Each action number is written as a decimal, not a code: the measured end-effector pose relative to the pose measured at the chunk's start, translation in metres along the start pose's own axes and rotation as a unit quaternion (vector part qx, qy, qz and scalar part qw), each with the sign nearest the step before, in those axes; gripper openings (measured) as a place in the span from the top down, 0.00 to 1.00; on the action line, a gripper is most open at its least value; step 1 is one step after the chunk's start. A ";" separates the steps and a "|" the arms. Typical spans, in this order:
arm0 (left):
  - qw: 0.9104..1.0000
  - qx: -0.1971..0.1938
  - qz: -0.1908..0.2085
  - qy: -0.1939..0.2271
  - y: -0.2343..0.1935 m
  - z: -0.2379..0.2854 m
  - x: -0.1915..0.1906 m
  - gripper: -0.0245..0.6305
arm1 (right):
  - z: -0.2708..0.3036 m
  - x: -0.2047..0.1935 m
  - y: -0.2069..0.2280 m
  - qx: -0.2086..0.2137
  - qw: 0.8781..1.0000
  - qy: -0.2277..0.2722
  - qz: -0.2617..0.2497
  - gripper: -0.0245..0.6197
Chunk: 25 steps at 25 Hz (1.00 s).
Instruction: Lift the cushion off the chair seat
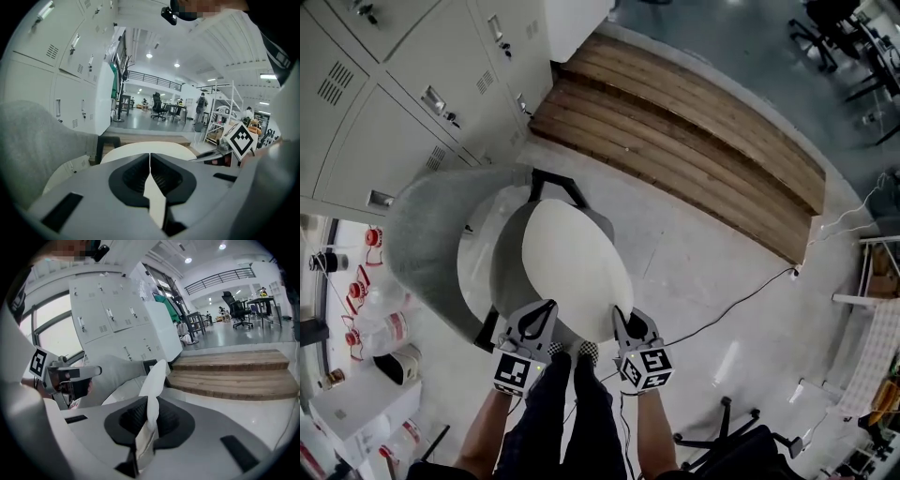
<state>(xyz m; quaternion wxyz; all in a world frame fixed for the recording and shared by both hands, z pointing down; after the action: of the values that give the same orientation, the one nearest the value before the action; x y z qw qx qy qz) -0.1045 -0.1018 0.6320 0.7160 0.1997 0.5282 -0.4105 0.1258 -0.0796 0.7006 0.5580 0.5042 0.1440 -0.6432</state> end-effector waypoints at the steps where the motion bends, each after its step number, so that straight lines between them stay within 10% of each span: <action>1: 1.000 0.002 0.003 0.007 0.002 -0.004 0.006 0.93 | -0.006 0.007 -0.004 -0.003 1.000 0.003 -0.007 0.88; 25: 0.996 -0.025 0.018 0.079 0.046 -0.118 0.178 0.93 | -0.154 0.174 -0.088 -0.071 0.990 0.092 -0.082 0.89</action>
<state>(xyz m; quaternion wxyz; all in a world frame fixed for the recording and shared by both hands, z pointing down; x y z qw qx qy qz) -0.1187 -0.0568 0.4185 0.6837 0.2230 0.5900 -0.3670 0.1476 -0.0343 0.4574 0.5222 0.5069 0.2803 -0.6259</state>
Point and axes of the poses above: the fingertips, and each gripper's own axes: z forward along the fingers, y to its right, x out of its top, the point moved 9 cm from there along -z, backward along the fingers, and after that the axes turned 5 degrees about y, right-handed, at the moved point
